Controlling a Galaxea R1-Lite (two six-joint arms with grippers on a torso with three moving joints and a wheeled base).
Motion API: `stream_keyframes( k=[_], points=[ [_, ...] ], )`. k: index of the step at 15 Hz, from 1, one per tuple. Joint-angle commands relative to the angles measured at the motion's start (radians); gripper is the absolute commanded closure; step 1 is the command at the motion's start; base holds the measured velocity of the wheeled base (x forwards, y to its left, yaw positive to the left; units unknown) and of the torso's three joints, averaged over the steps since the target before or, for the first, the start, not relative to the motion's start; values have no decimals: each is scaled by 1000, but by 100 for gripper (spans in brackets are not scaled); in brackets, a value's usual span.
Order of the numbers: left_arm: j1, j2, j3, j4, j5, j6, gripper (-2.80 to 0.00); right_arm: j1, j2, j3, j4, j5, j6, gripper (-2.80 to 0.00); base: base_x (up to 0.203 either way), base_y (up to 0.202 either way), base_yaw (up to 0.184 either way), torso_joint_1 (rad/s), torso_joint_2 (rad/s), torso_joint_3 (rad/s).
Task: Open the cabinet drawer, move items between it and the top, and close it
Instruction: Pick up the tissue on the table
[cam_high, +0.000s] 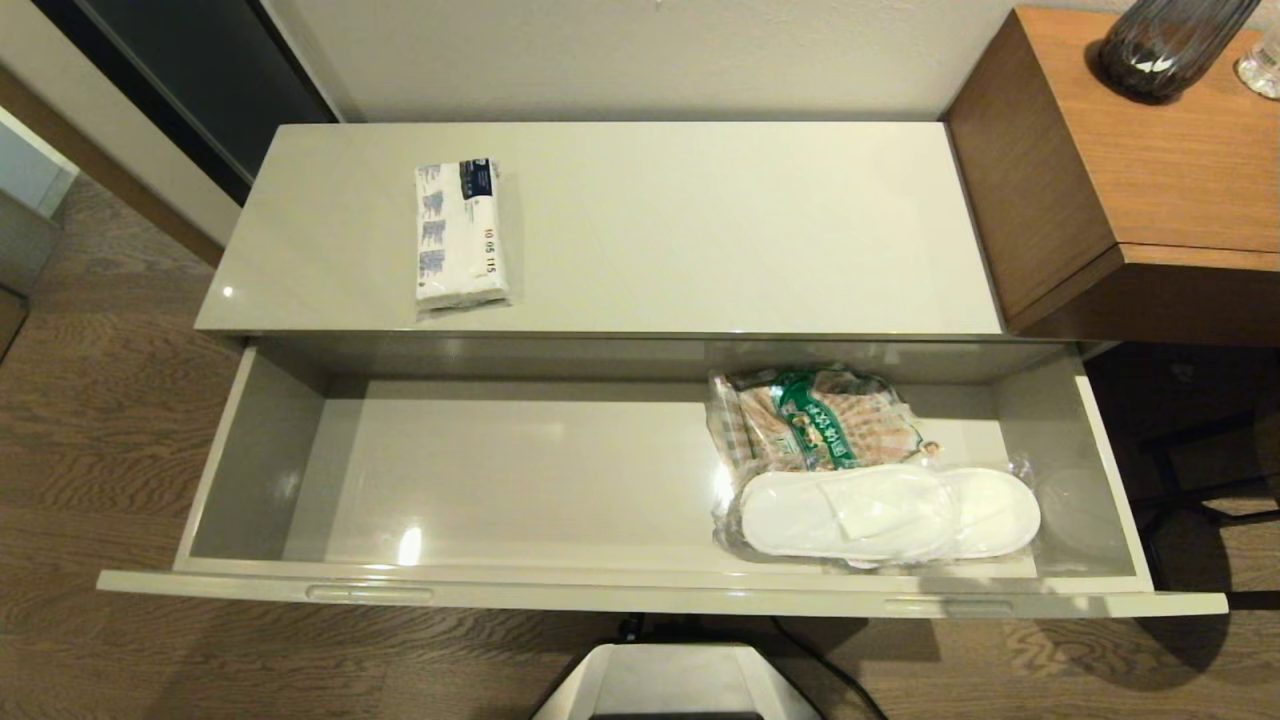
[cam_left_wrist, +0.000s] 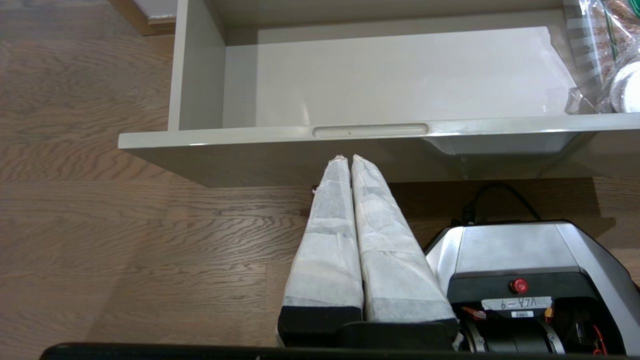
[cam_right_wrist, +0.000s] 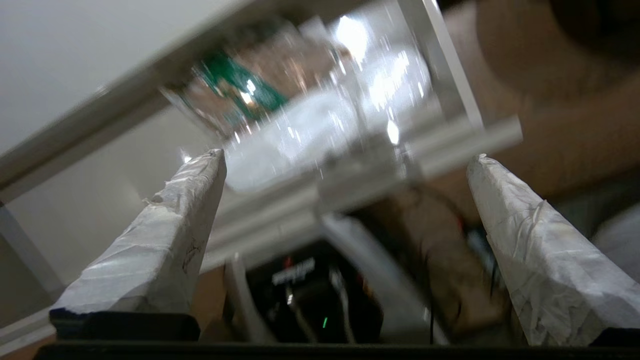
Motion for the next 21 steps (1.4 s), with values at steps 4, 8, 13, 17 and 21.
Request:
stream_keyframes(
  k=[4, 8, 13, 17, 21],
  points=[
    [0, 1, 0, 0, 0, 0, 0, 3, -229, 214, 131, 3, 133, -280, 0, 0, 0, 0, 0, 0],
    [0, 1, 0, 0, 0, 0, 0, 2, -237, 313, 98, 81, 76, -280, 0, 0, 0, 0, 0, 0],
    [0, 1, 0, 0, 0, 1, 0, 3, -180, 372, 48, 103, 103, -280, 0, 0, 0, 0, 0, 0],
    [0, 1, 0, 0, 0, 2, 0, 6, -180, 372, 46, 105, 102, -280, 0, 0, 0, -126, 253, 111],
    [0, 1, 0, 0, 0, 0, 0, 12, -183, 373, 46, 107, 102, -280, 0, 0, 0, -312, 515, 212]
  ],
)
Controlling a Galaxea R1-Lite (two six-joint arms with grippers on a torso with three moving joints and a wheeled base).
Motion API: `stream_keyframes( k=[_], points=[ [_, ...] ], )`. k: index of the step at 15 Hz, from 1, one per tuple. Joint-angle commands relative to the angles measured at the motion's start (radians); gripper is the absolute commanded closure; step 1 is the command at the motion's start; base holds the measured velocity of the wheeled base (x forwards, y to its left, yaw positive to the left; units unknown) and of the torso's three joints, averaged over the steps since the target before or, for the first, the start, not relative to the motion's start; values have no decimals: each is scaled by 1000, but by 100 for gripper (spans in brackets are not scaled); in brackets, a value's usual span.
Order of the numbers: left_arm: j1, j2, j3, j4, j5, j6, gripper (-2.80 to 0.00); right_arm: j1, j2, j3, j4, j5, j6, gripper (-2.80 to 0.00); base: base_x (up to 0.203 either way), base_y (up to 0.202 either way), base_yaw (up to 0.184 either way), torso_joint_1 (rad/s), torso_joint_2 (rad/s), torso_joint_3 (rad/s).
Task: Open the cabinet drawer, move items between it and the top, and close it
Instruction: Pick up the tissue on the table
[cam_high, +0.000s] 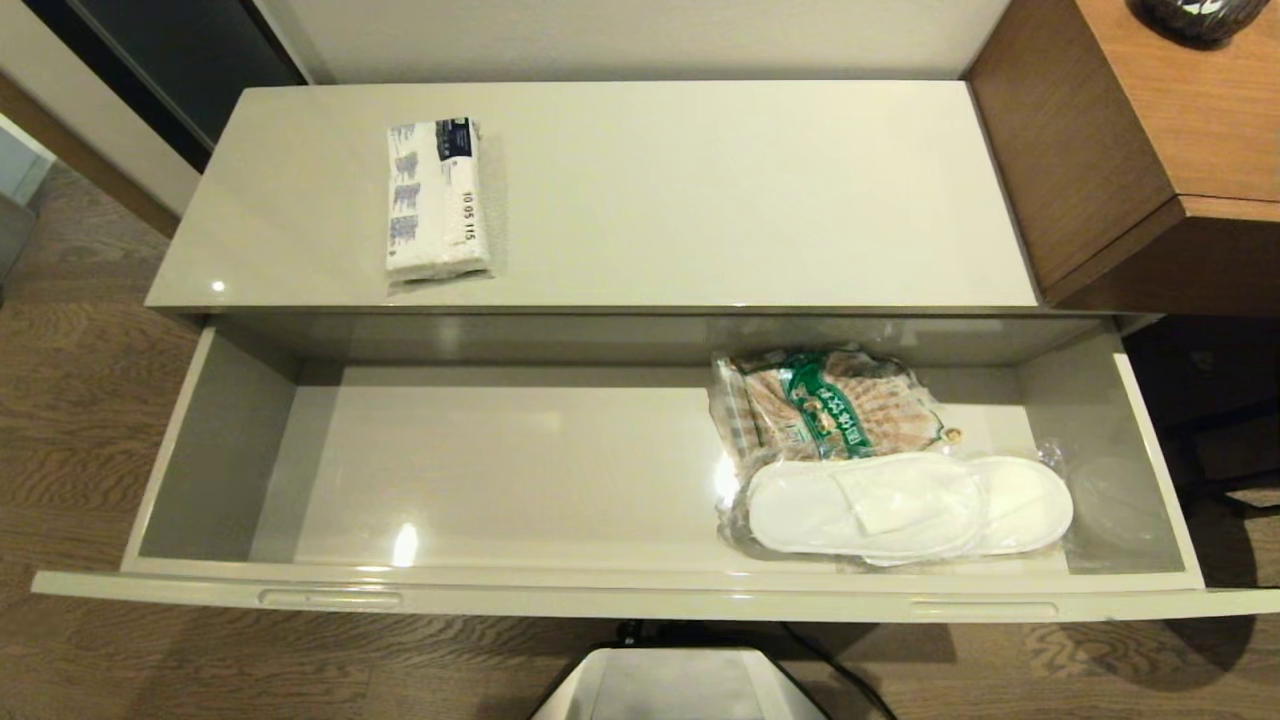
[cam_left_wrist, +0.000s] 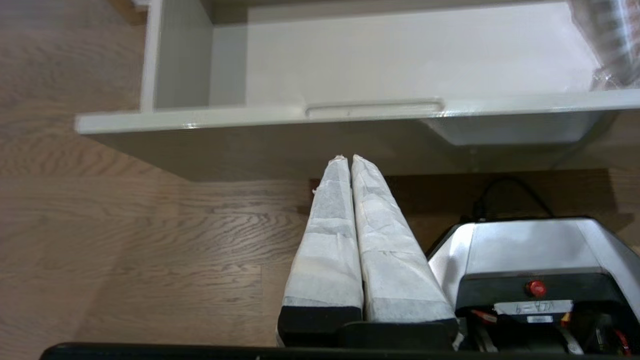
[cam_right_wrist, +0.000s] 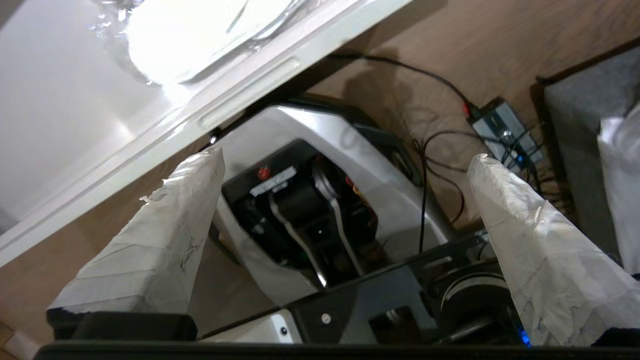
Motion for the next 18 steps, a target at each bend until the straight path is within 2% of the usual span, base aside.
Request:
stream_keyframes(
  k=[1, 5, 11, 13, 15, 16, 18],
  points=[
    [1, 1, 0, 0, 0, 2, 0, 3, -1, -1, 4, 18, 4, -280, 0, 0, 0, -234, 380, 154],
    [1, 1, 0, 0, 0, 2, 0, 3, -14, 1, 4, 54, 4, -280, 0, 0, 0, -75, 118, 46],
    [1, 1, 0, 1, -2, 3, 0, 4, -41, 25, 4, 59, -10, -280, 0, 0, 0, -4, 5, 2],
    [1, 1, 0, 1, -3, 3, 0, 9, -101, 30, 12, 93, -57, -280, 0, 0, 0, 0, 0, 0],
    [1, 1, 0, 1, -5, 3, 0, 12, -165, 46, 32, 133, -156, -280, 0, 0, 0, 0, 0, 0],
    [1, 1, 0, 1, -6, 5, 0, 12, -177, 50, 39, 138, -181, 0, 0, 0, 0, 0, 0, 0],
    [1, 1, 0, 1, -5, 5, 0, 9, -173, 50, 33, 139, -181, 0, 0, 0, 0, 0, 0, 0]
  ],
)
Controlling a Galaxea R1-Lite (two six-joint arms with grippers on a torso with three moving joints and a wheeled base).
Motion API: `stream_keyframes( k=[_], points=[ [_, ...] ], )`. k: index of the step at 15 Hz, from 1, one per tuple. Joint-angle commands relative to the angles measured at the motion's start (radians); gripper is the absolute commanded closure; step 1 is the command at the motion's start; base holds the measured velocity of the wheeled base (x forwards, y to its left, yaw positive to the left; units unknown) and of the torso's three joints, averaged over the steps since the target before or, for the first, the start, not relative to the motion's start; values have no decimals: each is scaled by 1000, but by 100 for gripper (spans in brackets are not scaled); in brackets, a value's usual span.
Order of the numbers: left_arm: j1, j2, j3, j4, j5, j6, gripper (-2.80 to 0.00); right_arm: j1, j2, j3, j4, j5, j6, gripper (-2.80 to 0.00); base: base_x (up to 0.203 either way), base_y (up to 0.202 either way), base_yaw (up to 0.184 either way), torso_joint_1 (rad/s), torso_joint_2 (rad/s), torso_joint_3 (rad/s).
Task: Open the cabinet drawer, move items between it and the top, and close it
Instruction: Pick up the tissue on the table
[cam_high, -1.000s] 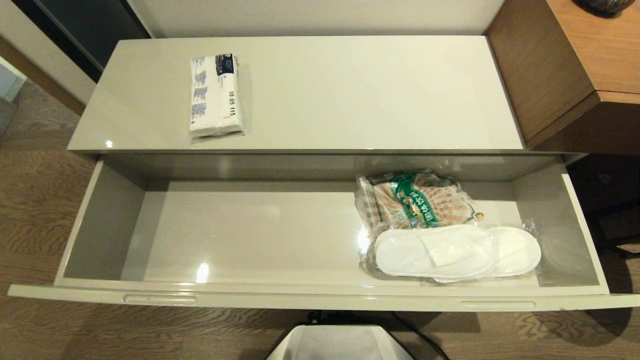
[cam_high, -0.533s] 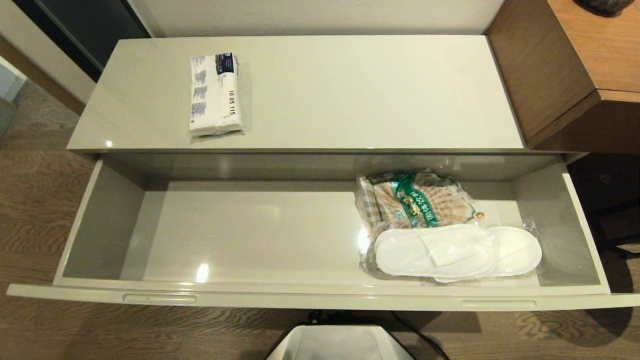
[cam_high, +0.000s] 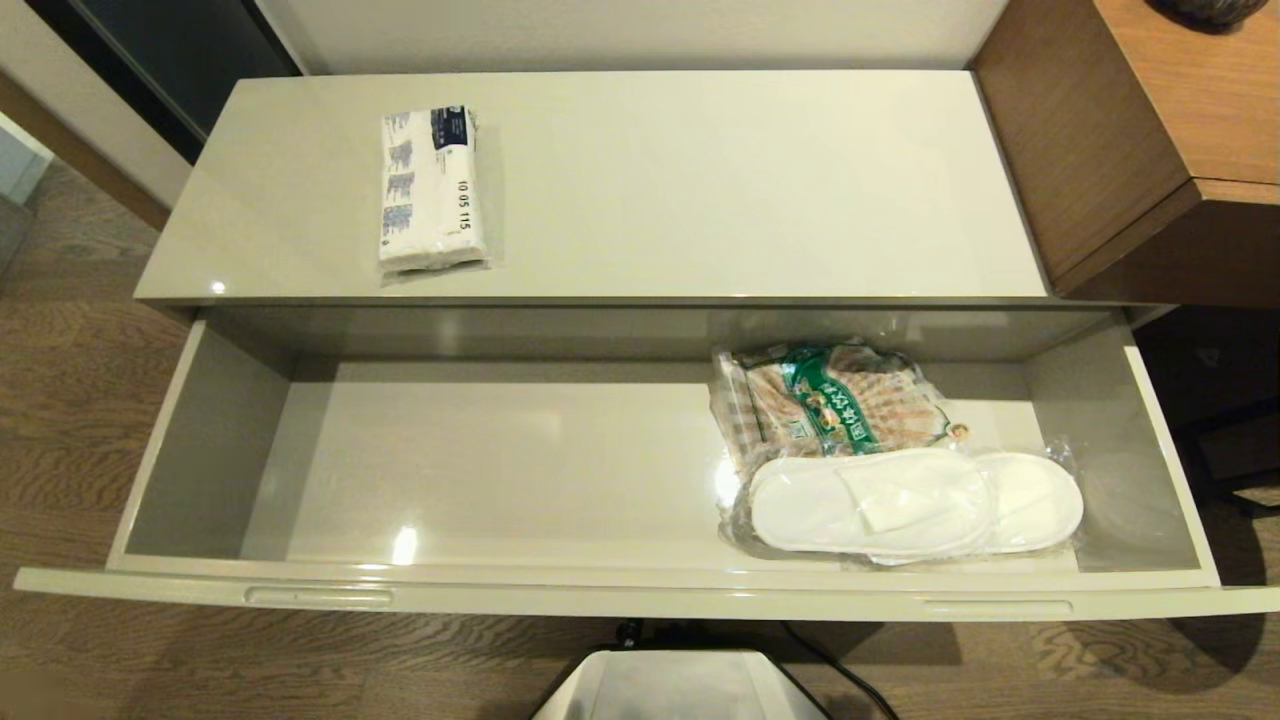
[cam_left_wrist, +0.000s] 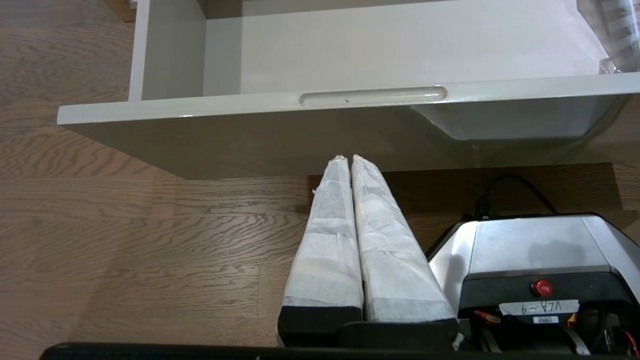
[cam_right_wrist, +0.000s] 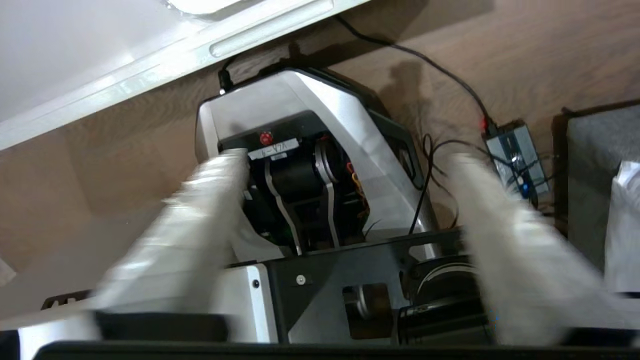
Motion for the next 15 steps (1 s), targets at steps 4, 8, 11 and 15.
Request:
stream_keyframes(
  k=[4, 8, 11, 15],
  points=[
    [0, 1, 0, 0, 2, -1, 0, 0, -8, 5, -6, 3, -1, 0, 0, 0, 0, 0, 0, 0],
    [0, 1, 0, 0, 2, -2, 0, 1, -18, 2, 8, 3, -2, 0, 0, 0, 0, 0, 0, 0],
    [0, 1, 0, 0, 2, -2, 0, 1, -71, -28, 90, 61, -35, 0, 0, 0, 0, 0, 0, 0],
    [0, 1, 0, 0, 2, -2, 0, -127, -181, -116, 329, 205, -173, 0, 0, 0, 0, 0, 0, 0]
  ],
)
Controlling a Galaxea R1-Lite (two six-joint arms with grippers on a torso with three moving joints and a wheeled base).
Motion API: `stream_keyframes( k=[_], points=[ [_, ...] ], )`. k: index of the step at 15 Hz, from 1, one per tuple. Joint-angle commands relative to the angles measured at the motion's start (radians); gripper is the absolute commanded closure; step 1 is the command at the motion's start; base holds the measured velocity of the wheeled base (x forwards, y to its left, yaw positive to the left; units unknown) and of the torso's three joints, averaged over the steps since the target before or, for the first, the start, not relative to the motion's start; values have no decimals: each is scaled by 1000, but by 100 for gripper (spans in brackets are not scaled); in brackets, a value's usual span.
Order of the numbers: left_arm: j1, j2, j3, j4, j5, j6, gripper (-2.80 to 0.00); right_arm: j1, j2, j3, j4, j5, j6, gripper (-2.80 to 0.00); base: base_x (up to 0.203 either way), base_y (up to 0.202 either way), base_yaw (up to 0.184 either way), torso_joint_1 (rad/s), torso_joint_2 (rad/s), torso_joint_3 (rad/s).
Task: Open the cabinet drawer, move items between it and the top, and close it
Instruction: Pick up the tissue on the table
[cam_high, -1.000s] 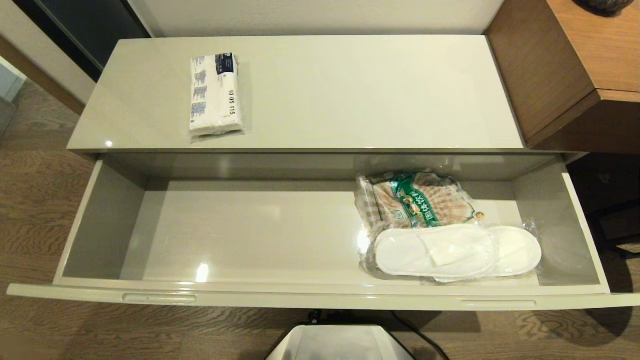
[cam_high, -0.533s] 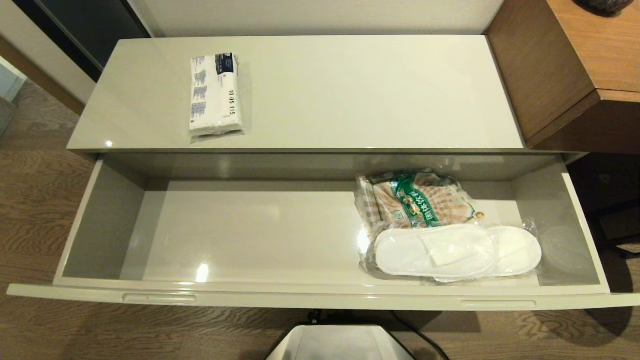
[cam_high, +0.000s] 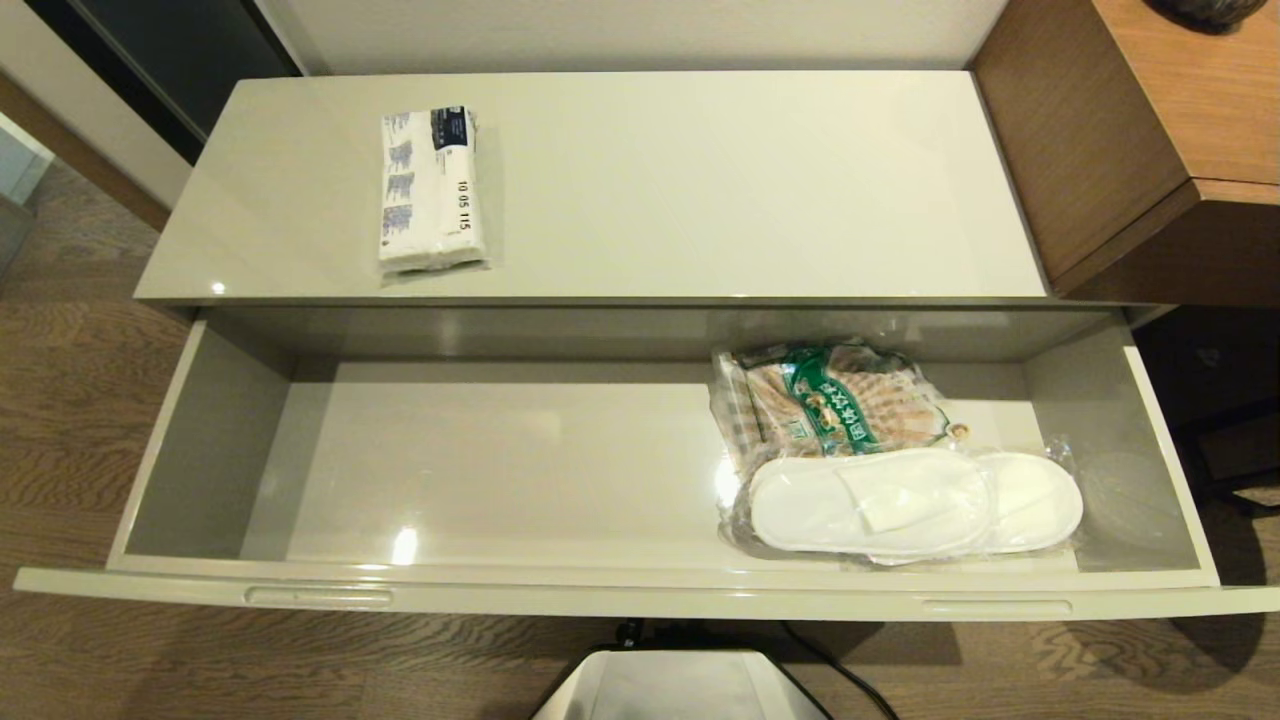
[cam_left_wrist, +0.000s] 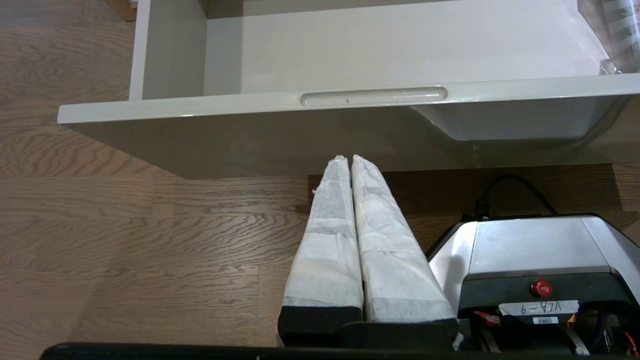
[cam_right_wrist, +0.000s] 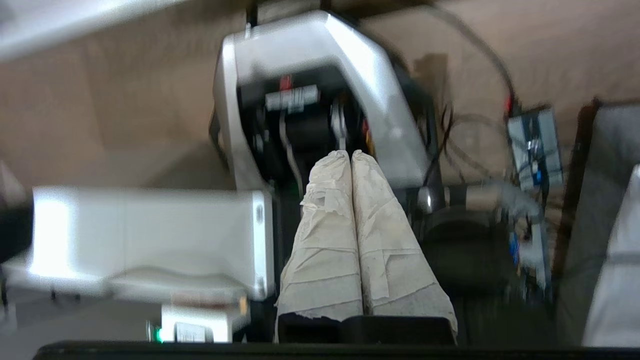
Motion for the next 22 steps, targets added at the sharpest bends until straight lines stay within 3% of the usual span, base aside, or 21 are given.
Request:
stream_keyframes(
  k=[1, 4, 5, 8, 12, 16, 17, 18, 22],
  points=[
    [1, 1, 0, 0, 0, 1, 0, -140, -91, -18, 100, 45, -109, 0, 0, 0, 0, 0, 0, 0],
    [1, 1, 0, 0, 0, 1, 0, -257, -246, 43, 169, 44, -359, 0, 0, 0, 0, 0, 0, 0],
    [1, 1, 0, -1, 1, -1, 0, -264, -249, 50, 145, -14, -375, 0, 0, 0, 0, 0, 0, 0],
    [1, 1, 0, -1, 1, -2, 0, -251, -211, 43, 21, -143, -325, 0, 0, 0, 0, 0, 0, 0],
    [1, 1, 0, -1, 1, -2, 0, -96, -241, 69, -23, -282, -285, 0, 0, 0, 0, 0, 0, 0],
    [1, 1, 0, -1, 1, -2, 0, -71, -429, 214, -53, -300, -335, 0, 0, 0, 0, 0, 0, 0],
    [1, 1, 0, -1, 1, -2, 0, -69, -475, 258, -100, -302, -384, 0, 0, 0, 0, 0, 0, 0],
    [1, 1, 0, -1, 1, -2, 0, -67, -497, 318, -230, -307, -431, 0, 0, 0, 0, 0, 0, 0],
    [1, 1, 0, -1, 1, -2, 0, -66, -507, 651, -873, -313, -429, 0, 0, 0, 0, 0, 0, 0]
  ],
)
